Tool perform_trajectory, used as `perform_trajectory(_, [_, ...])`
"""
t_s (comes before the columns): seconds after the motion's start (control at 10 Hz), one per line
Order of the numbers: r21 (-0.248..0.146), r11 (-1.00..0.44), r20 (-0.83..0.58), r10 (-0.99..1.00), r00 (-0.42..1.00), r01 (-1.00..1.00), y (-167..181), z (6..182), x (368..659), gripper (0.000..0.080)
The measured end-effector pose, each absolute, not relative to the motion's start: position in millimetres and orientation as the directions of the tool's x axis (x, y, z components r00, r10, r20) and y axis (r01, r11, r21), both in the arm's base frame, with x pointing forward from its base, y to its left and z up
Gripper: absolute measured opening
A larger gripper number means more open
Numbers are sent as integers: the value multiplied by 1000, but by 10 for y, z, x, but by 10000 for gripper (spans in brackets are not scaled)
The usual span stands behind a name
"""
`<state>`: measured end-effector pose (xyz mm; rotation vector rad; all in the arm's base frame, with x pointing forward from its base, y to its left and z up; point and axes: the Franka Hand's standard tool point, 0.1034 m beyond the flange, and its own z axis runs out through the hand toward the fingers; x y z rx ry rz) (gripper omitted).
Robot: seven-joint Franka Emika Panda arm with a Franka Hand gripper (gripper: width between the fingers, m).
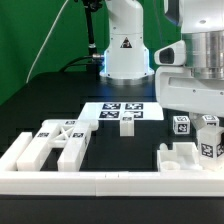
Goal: Assemble chair
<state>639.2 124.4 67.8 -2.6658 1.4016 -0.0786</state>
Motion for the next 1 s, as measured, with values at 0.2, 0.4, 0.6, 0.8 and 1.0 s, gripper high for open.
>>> perform_trajectory(0.2, [-139,-201,-102,-971,216,-970,1280,670,6438,285])
perform_trajectory(0.4, [-123,5,-154,-988,14,-992,1270,679,6455,285])
perform_trajectory(0.6, [-138,-115,-135,-982,134,-984,1265,670,6443,361])
perform_trajectory(0.8, [-166,-349,-97,-925,368,-922,1246,669,6445,616])
perform_trajectory(1.0, [-187,-698,-21,-701,713,-691,1203,676,6449,639])
